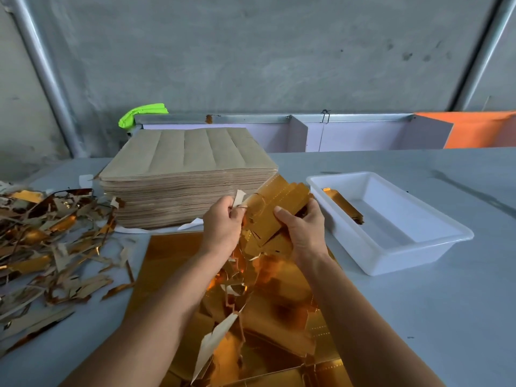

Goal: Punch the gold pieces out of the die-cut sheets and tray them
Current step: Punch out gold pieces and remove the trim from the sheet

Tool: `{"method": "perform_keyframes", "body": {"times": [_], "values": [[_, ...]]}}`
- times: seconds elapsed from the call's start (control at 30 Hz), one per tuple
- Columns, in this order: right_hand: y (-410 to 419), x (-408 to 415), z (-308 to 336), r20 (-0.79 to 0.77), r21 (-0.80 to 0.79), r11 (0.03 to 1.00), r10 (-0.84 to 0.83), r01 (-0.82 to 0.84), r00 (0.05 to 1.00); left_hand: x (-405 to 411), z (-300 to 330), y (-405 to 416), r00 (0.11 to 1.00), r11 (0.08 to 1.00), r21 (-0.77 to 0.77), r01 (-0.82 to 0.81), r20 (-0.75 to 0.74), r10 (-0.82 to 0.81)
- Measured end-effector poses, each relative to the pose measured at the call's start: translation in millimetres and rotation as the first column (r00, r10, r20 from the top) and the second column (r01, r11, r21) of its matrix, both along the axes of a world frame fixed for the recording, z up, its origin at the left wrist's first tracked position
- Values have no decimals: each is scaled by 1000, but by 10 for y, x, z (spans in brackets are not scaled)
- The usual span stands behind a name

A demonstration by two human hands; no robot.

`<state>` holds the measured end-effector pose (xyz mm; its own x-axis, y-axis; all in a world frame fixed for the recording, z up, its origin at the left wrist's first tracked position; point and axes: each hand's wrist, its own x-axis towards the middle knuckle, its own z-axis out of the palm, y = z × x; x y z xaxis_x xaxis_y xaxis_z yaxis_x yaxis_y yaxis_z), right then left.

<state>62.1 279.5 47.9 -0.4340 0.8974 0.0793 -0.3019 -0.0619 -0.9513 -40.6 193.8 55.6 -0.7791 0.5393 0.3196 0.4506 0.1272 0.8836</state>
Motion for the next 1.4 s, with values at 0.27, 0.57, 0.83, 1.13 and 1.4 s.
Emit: {"method": "perform_keyframes", "body": {"times": [0.27, 0.57, 0.83, 1.13, 1.4], "values": [[262, 283, 42, 287, 350, 932, -201, 93, 936, -26, -23, -28, 931, 989, -142, 27, -358, -77], [559, 804, -35, 443, 491, 863, -363, 117, 820, -9, -361, 11, 787, 501, -863, -57, -348, -509], [547, 892, -139, 499, 452, 860, -462, 235, 733, -143, -517, -95, 807, 555, -824, 114, -250, -536], [354, 817, -271, 508, 439, 875, -429, 203, 747, 49, -541, 72, 757, 548, -782, 296, -158, -634], [355, 850, -301, 501, 352, 900, -414, 259, 760, -40, -517, 26, 832, 656, -618, 434, -4, -554]]}}
